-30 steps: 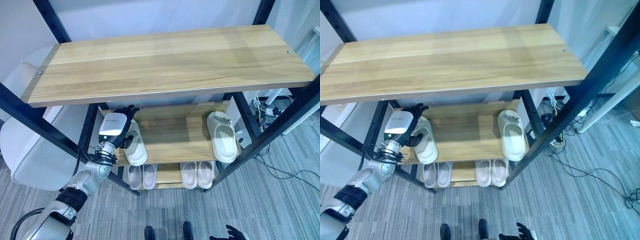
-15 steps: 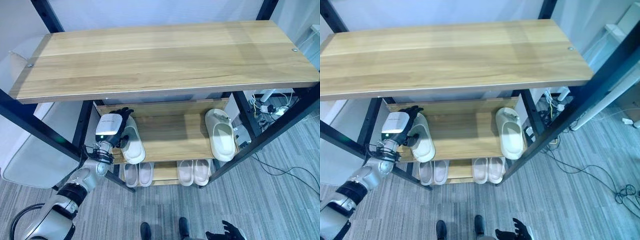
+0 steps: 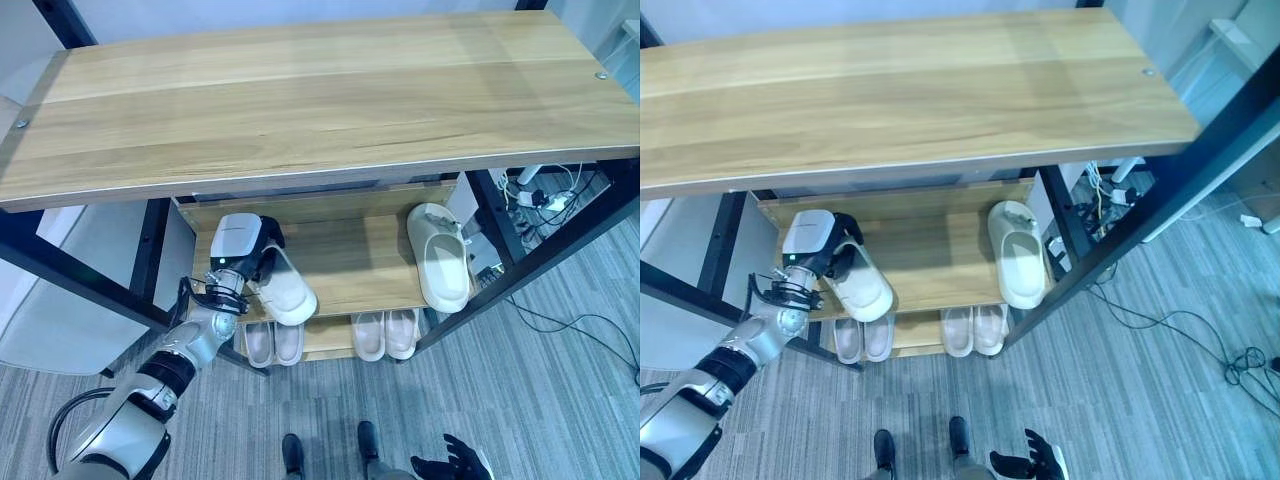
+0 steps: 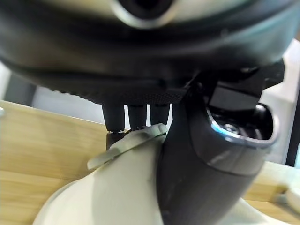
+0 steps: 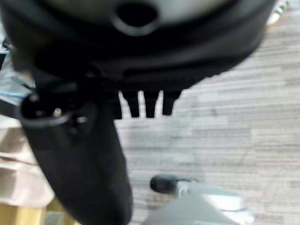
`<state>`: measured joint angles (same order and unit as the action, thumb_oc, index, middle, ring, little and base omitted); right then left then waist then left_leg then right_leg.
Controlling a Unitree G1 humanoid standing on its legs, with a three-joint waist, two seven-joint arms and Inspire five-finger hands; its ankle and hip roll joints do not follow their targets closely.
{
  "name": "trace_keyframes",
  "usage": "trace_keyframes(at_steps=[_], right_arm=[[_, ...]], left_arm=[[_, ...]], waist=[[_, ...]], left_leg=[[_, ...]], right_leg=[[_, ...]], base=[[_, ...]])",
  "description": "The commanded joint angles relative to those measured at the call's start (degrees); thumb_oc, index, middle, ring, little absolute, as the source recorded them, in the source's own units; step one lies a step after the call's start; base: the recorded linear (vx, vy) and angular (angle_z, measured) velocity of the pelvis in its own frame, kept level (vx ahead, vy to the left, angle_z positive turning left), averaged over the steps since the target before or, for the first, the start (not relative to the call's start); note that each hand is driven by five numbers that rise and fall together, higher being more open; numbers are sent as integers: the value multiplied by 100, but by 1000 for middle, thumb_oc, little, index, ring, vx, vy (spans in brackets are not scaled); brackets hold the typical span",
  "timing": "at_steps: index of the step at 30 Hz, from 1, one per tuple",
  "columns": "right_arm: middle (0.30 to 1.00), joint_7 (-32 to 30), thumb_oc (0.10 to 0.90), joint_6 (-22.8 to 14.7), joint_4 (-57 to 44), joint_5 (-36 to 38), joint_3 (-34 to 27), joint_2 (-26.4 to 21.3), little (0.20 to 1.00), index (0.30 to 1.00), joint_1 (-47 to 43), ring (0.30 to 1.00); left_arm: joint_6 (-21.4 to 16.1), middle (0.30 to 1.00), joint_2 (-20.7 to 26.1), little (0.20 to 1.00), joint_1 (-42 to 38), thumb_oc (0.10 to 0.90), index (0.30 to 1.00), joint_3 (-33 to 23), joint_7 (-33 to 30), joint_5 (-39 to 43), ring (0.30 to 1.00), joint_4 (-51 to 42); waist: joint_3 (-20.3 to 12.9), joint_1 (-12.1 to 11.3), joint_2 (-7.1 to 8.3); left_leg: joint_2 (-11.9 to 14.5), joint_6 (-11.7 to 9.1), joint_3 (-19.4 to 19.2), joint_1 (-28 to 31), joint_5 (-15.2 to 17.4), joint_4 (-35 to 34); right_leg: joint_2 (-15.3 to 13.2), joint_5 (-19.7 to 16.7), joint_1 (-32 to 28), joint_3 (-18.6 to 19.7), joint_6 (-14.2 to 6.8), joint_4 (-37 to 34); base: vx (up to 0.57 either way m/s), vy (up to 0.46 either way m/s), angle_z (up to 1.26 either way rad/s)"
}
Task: Arrange the slippers neatly on the shoe rack.
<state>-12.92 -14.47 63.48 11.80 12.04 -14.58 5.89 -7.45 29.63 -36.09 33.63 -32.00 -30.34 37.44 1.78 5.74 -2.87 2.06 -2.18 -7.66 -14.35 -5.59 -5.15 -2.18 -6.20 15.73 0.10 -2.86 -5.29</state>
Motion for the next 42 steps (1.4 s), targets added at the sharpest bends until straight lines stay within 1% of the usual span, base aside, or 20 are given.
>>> trace_keyframes(at_steps=[1,3,5,6,10,13,16,17,18,20,21,26,30,33,36,42], right_arm=[[900,-249,800,-254,-369,72,74,-242,900,900,36,900],[900,-300,800,-281,-396,36,110,-280,900,900,1,900],[900,-328,800,-293,-396,0,142,-313,900,900,-43,900],[900,-361,800,-299,-400,-2,175,-328,900,900,-90,900],[900,-389,800,-312,-405,-9,193,-350,900,900,-113,900],[900,-396,800,-335,-443,-26,223,-416,900,900,-148,900],[900,-475,800,-403,-472,-130,259,-505,900,900,-217,900],[900,-428,800,-351,-339,-60,270,-582,900,900,-293,900],[900,-427,800,-355,-331,-58,266,-581,900,900,-304,900],[900,-446,800,-348,-296,-79,298,-590,900,900,-366,900],[900,-455,800,-363,-297,-84,322,-609,900,900,-361,900],[900,-490,800,-384,-260,-130,373,-573,900,900,-361,900],[900,-452,800,-354,-190,-76,356,-517,900,900,-423,900],[900,-449,800,-317,-101,-98,392,-478,900,900,-520,900],[900,-452,800,-322,-108,-96,399,-483,900,900,-533,900],[900,-466,800,-338,-88,-72,400,-489,900,900,-469,900]], left_arm=[[-535,300,-155,300,-959,400,300,103,-231,-90,300,-191],[-534,300,-226,300,-1119,400,300,321,-293,-266,300,-171],[-447,300,-272,300,-1328,400,300,569,-389,-558,300,-113],[-447,300,-398,300,-1442,400,300,675,-396,-612,300,-145],[-480,300,-505,300,-1610,400,300,804,-414,-661,300,-190],[-426,300,-574,300,-1889,400,300,963,-414,-783,300,-91],[-346,300,-615,300,-1944,400,300,945,-509,-877,300,2],[-215,300,-730,300,-2050,400,300,998,-610,-931,300,375],[-218,300,-738,300,-2064,400,300,1003,-619,-930,300,393],[-110,300,-806,300,-2336,400,300,1065,-657,-933,300,764],[-93,300,-739,300,-2496,400,300,1069,-676,-886,300,925],[-100,300,-638,300,-2491,400,300,965,-719,-788,300,824],[-250,300,-611,300,-2307,400,300,863,-662,-653,300,647],[-270,300,-723,300,-2233,400,300,883,-636,-630,300,651],[-244,300,-970,300,-2324,400,300,903,-647,-650,300,720],[-277,300,-1165,300,-2439,400,300,903,-659,-526,300,799]], waist=[[190,189,15],[228,234,8],[257,268,-6],[303,301,-17],[349,338,-28],[391,395,-35],[423,377,-42],[459,392,-41],[464,388,-41],[486,426,-42],[490,447,-48],[505,461,-51],[479,505,-33],[439,522,-19],[411,545,-18],[383,570,-30]], left_leg=[[-205,-101,162,-107,290,15],[-199,-106,139,-158,282,15],[-196,-106,129,-214,273,15],[-197,-108,122,-259,265,15],[-183,-113,107,-337,257,15],[-179,-114,47,-403,259,15],[-180,-111,42,-426,257,15],[-189,-108,38,-451,250,15],[-189,-108,36,-454,249,15],[-189,-107,15,-487,246,15],[-183,-107,5,-510,248,15],[-186,-106,-25,-518,263,15],[-179,-121,-57,-461,291,15],[-175,-118,-81,-442,312,15],[-173,-116,-91,-434,335,15],[-153,-116,-108,-459,340,15]], right_leg=[[-249,143,84,62,-637,29],[-253,118,157,89,-645,29],[-257,96,219,116,-656,29],[-262,80,275,140,-662,29],[-279,50,379,172,-671,29],[-285,22,480,219,-684,29],[-284,16,514,245,-685,29],[-281,7,548,252,-690,29],[-281,6,551,254,-690,29],[-275,-7,605,282,-690,29],[-271,-20,647,305,-698,29],[-272,-24,669,338,-696,29],[-278,-14,644,357,-673,29],[-274,-15,639,381,-666,29],[-266,-19,649,374,-666,29],[-258,-32,708,383,-668,29]], base=[[-10,-8,-6],[-13,-7,-11],[-2,-4,-4],[0,0,0],[-2,-6,-7],[2,1,-10],[0,-2,-5],[0,0,0],[0,0,0],[0,0,0],[1,-2,-6],[8,-3,-12],[4,-6,-1],[0,0,0],[0,0,0],[0,0,0]])
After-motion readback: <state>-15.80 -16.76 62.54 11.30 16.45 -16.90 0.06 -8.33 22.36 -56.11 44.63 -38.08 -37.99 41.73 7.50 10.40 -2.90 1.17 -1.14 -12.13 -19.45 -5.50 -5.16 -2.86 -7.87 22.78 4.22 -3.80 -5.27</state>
